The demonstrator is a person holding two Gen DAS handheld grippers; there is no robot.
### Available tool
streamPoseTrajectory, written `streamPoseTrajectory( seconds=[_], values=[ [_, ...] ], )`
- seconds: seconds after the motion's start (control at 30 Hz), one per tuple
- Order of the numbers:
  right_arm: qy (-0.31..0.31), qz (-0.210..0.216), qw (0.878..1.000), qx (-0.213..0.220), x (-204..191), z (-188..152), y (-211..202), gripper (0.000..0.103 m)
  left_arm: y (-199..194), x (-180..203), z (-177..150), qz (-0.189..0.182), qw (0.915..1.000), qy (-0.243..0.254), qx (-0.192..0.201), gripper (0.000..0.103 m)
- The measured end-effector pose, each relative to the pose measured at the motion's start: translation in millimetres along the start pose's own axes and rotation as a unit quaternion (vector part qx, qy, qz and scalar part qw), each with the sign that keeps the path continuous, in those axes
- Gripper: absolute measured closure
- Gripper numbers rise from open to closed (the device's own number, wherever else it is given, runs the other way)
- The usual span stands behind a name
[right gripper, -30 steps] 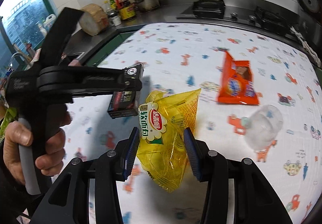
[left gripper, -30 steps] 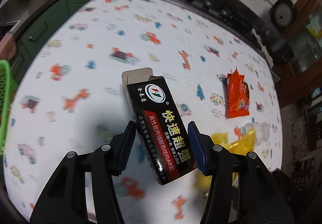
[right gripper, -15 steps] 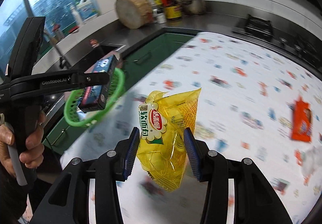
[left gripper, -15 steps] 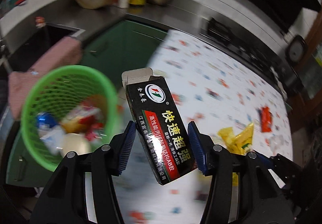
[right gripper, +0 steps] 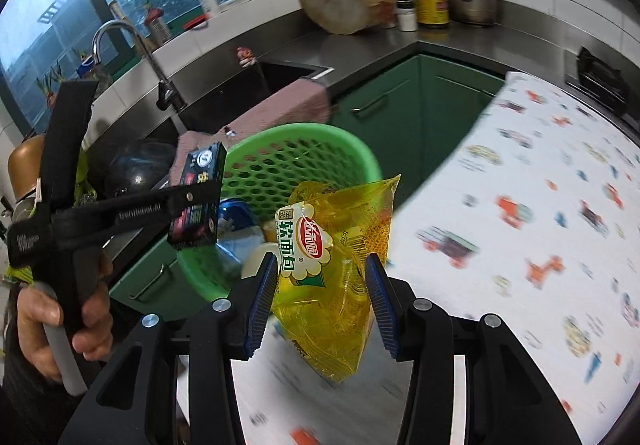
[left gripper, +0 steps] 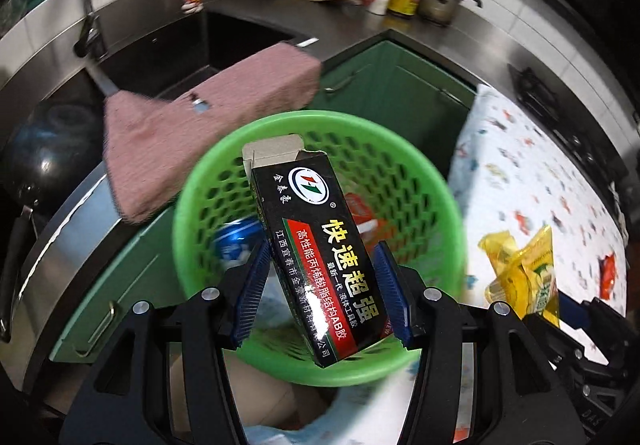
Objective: Collect trash
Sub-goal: 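Release the glue box into the basket with left tool while right tool drops the bag, then move both tools back to the table toward the orange wrapper and clear cup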
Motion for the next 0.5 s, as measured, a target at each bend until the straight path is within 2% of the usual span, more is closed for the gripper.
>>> streamPoseTrajectory(
  seconds=[0.13,0.3,0.33,0.4,0.5],
  values=[
    [-0.001,0.006,1.0,-0.009,-14.6,11.6,22.1,0.059,4.5,-17.7,-0.1,0.009,0.9999,-0.009,-0.001,0.05],
    [0.001,0.018,1.0,-0.012,-18.3,15.9,31.2,0.057,0.3,-22.9,-2.9,0.016,0.9998,-0.009,0.007,0.049],
    [0.001,0.021,1.0,-0.012,-19.1,15.7,30.7,0.056,-1.6,-22.6,-3.7,0.016,0.9998,-0.008,0.01,0.049],
    [0.0,0.026,1.0,-0.008,-20.2,16.6,29.3,0.04,-5.6,-19.4,-5.2,0.017,0.9997,-0.006,0.014,0.048],
    [-0.002,0.024,1.0,-0.002,-18.9,13.9,23.2,0.04,-10.3,-14.8,-6.5,0.023,0.9995,0.001,0.024,0.048]
  ],
)
Point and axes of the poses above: each gripper's, at about its wrist camera, not at the fingertips, and y roughly the way its jaws point, x to its right, z to its top, the point moved 5 cm from there along y, roughly the way its jaws point, and after that the axes turned 11 degrees about -x, right-handed, at the moved point
